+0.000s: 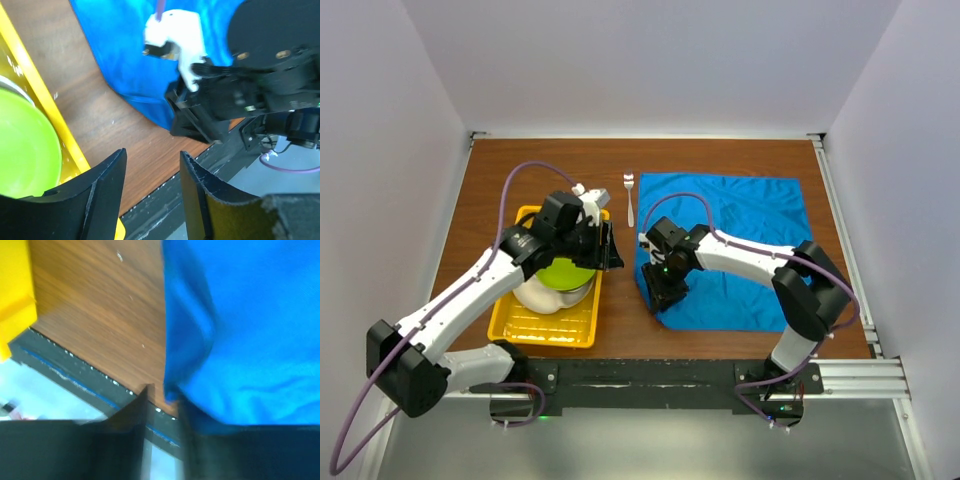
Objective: Fold the napkin, place the utensils inside, and roll it up
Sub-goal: Flatten the napkin out
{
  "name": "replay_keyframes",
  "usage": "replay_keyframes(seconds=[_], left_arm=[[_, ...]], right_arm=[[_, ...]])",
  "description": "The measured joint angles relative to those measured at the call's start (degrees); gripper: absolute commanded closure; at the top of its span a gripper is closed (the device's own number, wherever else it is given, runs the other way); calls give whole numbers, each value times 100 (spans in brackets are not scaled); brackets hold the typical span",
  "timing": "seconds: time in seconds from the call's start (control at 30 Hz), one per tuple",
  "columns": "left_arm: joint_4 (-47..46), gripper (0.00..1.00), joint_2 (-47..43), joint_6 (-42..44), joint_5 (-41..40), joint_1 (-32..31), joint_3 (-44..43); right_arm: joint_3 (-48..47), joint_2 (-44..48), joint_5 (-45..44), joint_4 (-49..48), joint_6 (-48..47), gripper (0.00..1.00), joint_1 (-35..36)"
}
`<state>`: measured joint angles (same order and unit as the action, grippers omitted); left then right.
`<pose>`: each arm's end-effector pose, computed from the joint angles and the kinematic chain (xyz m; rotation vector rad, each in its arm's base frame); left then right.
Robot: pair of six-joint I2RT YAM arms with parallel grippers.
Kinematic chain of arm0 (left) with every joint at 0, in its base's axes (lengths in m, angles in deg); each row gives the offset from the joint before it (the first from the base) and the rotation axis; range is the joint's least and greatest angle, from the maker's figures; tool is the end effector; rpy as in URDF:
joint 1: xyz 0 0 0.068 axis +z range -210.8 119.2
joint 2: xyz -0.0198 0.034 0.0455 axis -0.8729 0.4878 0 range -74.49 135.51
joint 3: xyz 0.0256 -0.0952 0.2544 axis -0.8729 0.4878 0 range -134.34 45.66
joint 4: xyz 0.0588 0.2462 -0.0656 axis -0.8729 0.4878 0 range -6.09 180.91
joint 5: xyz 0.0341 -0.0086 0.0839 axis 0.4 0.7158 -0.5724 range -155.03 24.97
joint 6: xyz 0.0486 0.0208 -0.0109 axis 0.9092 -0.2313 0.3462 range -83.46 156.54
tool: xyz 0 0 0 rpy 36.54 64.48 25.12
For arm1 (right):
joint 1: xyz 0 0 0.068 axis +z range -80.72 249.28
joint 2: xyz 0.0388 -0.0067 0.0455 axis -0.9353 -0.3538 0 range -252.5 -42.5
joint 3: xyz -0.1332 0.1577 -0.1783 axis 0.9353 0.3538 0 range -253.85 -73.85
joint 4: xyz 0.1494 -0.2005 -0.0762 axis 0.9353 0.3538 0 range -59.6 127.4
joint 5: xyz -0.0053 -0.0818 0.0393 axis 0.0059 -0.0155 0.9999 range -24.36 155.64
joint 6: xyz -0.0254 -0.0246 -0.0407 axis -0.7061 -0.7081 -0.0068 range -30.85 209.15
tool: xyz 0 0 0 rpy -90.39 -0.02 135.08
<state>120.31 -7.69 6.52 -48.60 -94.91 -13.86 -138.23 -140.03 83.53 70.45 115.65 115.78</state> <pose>0.1970 -0.1457 0.3099 0.2401 2.4576 -0.8612 0.2149 0.2424 0.1882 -0.5943 2.9650 0.6481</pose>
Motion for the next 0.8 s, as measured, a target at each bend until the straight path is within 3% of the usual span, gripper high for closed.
replay_keyframes(seconds=[0.23,0.5,0.7,0.8], left_arm=[[-227,51,442,-101,28,-7,199],[-859,52,1008,-201,-20,-520,179],[-852,56,1985,-190,-275,-1075,-472],[-863,58,2365,-181,-387,-1185,-752]], right_arm=[[24,356,177,155,245,39,-247],[-1132,400,-1154,756,90,40,-2345],[-1637,-352,-2028,688,-44,45,-3742],[-2420,-1217,-2549,726,-120,50,-4232]])
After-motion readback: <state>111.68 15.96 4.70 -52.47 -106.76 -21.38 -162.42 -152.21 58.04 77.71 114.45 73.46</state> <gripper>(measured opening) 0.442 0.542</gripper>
